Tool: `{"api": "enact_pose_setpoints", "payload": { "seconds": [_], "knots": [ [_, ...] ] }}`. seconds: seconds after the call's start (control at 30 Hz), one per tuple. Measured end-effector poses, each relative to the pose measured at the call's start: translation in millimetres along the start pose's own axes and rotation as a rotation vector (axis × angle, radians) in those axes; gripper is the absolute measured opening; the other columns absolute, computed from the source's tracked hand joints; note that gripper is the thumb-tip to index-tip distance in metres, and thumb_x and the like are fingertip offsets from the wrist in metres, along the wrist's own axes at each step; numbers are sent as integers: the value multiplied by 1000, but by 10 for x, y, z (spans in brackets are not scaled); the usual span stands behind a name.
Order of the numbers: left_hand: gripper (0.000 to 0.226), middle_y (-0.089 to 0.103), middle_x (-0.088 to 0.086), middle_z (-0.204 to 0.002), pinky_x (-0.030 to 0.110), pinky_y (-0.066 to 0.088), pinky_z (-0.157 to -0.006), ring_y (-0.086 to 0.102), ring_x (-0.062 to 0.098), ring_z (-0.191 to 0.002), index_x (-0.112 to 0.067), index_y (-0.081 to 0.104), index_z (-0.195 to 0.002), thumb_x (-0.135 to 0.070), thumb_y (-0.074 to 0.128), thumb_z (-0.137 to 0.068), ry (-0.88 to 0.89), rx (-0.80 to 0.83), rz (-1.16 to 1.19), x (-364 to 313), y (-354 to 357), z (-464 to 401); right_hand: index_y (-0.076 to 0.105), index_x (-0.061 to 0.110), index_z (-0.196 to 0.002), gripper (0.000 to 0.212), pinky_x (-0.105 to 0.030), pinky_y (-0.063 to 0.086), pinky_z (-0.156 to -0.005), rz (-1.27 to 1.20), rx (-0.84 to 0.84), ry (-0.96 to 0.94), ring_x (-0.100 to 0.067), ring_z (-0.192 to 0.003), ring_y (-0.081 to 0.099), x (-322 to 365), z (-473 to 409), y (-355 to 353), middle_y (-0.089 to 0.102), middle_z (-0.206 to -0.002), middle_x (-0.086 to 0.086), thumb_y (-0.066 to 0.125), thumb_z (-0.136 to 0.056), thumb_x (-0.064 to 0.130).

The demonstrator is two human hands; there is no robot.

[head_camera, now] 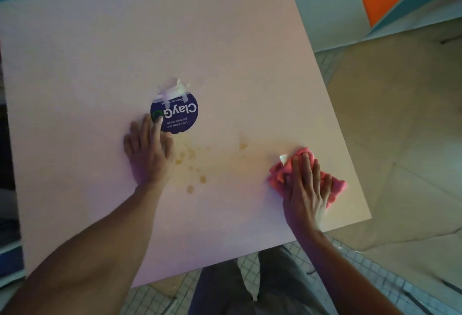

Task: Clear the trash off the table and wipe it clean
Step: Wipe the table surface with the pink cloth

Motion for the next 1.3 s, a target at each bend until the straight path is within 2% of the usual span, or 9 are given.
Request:
{"api": "enact_pose_setpoints", "payload": {
  "seconds": [0.23,0.53,0.63,0.73,0.83,0.93,1.03,1.17,1.3],
  "knots": [
    [51,39,0,-161,51,21,-122,29,33,-150,-28,42,-152,-37,45,-102,-7,23,2,22,3,11,31,16,-155,66,-65,13,-118,-47,-53,15,-35,-152,18,186,-155,-23,25,-164,-5,8,-105,53],
    [53,37,0,-162,51,21,-121,27,34,-151,-28,40,-154,-34,43,-101,4,37,9,8,2,-2,34,18,-154,55,-60,10,-120,-13,-91,122,-30,-152,17,490,-654,89,23,-165,0,24,-105,42],
    [51,38,1,-161,52,22,-120,28,34,-151,-27,43,-152,-38,38,-102,-2,42,23,8,22,-9,36,18,-153,58,-61,10,-119,-12,-71,89,-32,-152,17,738,-969,140,23,-165,-1,25,-104,47],
    [49,40,2,-160,53,24,-119,30,35,-150,-26,49,-149,-40,37,-103,10,24,22,23,35,-27,38,17,-152,57,-60,9,-120,-3,-70,-6,-33,-151,18,1182,-1319,163,24,-164,-2,35,-103,47],
    [48,41,1,-160,52,23,-120,30,35,-150,-26,51,-147,-41,36,-105,6,24,26,70,49,-15,32,20,-154,58,-58,2,-120,-7,-11,-64,-31,-153,12,1480,-1471,260,18,-166,1,30,-103,46],
    [46,43,0,-159,51,21,-121,30,33,-151,-28,55,-144,-43,36,-105,-9,23,51,91,52,-7,33,20,-154,56,-61,10,-120,25,-9,-191,-32,-152,16,1596,-1286,293,22,-165,0,27,-103,43],
    [43,47,0,-156,50,21,-121,33,32,-149,-27,58,-141,-40,38,-105,-14,9,111,88,2,-18,40,19,-152,50,-62,19,-116,6,-40,-351,-32,-150,25,1602,-735,296,30,-162,-1,37,-104,33],
    [45,47,-2,-155,50,18,-123,31,30,-151,-26,57,-141,-36,33,-105,5,46,218,91,-53,-2,44,19,-150,49,-59,18,-118,15,-72,-358,-30,-149,29,1316,4,255,33,-161,-1,33,-105,35],
    [43,45,-3,-157,49,25,-120,31,29,-150,-24,56,-142,-30,35,-105,44,72,227,249,-163,264,41,20,-152,51,-58,19,-119,15,-42,-275,-30,-150,27,1134,131,260,31,-162,0,29,-106,39]
  ]
}}
Point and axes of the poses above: each hand's wrist, its own z-axis away from the middle knuckle, its own y-axis out of the palm, x = y × z, the point moved 10 cm from there along -z, towards the middle knuckle
